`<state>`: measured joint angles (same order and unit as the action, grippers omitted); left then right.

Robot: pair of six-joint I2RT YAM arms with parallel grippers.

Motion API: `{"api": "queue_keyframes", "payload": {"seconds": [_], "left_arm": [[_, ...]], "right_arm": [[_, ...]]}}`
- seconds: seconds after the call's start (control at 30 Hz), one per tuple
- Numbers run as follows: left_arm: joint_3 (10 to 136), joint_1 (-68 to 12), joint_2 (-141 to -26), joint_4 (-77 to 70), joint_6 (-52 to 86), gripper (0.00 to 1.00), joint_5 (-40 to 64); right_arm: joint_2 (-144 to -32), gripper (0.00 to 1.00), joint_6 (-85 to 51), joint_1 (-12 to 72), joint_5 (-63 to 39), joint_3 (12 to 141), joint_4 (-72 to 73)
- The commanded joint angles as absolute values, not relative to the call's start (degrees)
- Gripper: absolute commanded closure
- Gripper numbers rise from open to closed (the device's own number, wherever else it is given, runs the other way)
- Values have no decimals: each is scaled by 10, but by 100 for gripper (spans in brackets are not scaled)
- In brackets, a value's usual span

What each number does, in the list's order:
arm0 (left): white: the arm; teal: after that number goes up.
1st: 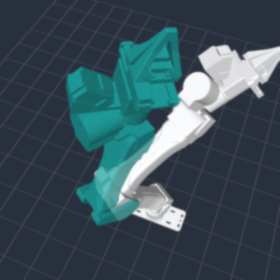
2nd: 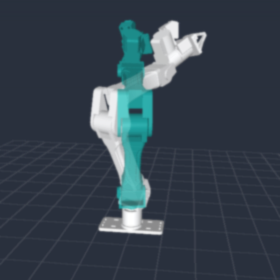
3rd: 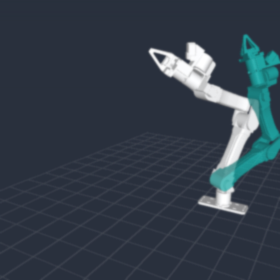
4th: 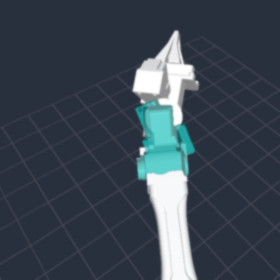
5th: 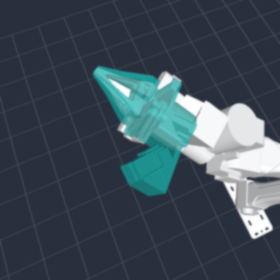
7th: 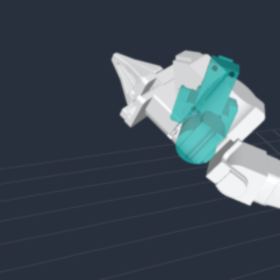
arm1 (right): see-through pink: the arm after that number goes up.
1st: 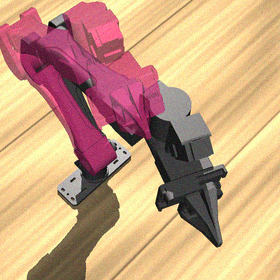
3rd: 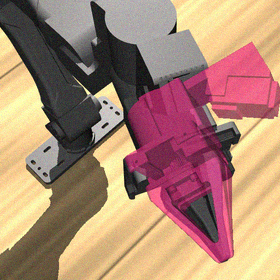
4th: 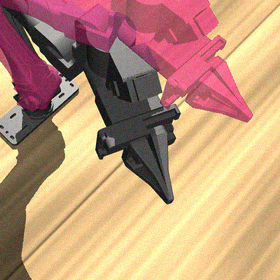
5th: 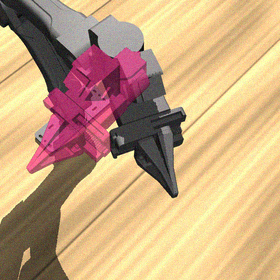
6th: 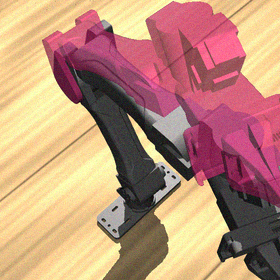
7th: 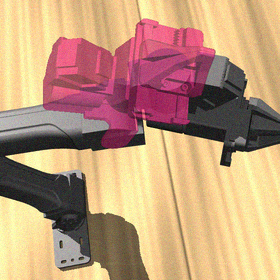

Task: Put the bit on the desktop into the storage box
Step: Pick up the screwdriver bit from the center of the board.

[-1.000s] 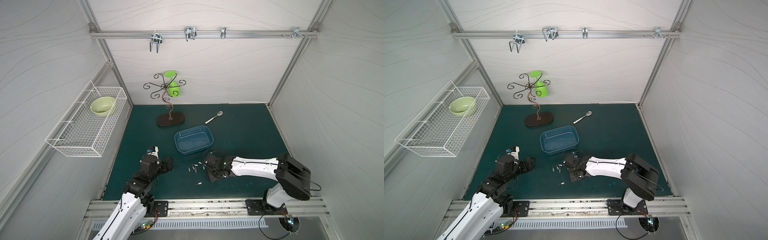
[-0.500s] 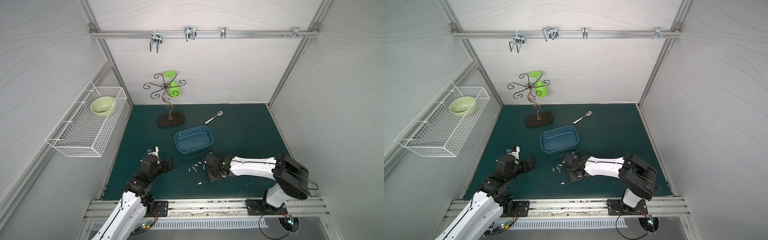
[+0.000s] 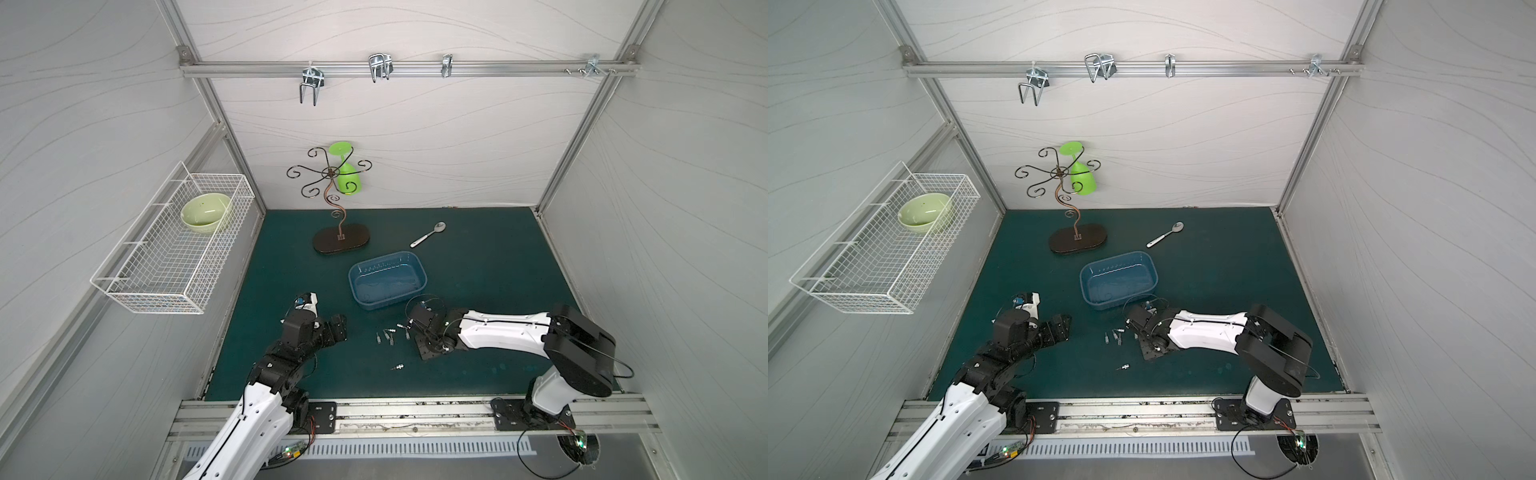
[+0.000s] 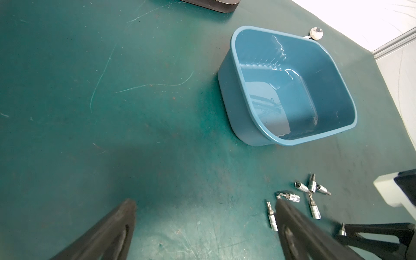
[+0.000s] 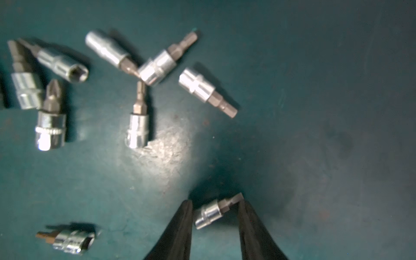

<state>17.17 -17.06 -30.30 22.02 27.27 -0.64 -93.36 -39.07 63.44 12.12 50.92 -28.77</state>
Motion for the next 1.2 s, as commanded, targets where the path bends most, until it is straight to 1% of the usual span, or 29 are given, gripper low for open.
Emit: {"api": "queue_keyframes", "payload": {"seconds": [0.0, 0.13, 0.43, 0.6, 0.87, 1.0, 1.17], "left_arm": [[174, -174, -298, 194, 274, 0, -12], [174, -174, -298, 194, 274, 0, -12], [174, -174, -298, 193, 274, 0, -12], [174, -174, -299, 193, 274, 0, -12], [174, -174, -299, 193, 274, 1, -13], [174, -174, -300, 193, 274, 1, -12], [174, -174, -300, 192, 275, 1, -12]], "right_arm": [[-931, 62, -383, 630, 129, 501, -299], [-943, 62, -374, 630, 123, 509, -291], [-950, 58, -361, 630, 115, 523, -289], [-957, 57, -362, 630, 118, 532, -288], [-978, 62, -355, 630, 122, 555, -300], [-979, 69, -355, 631, 119, 554, -302], [-977, 69, -355, 631, 122, 553, -315]]}}
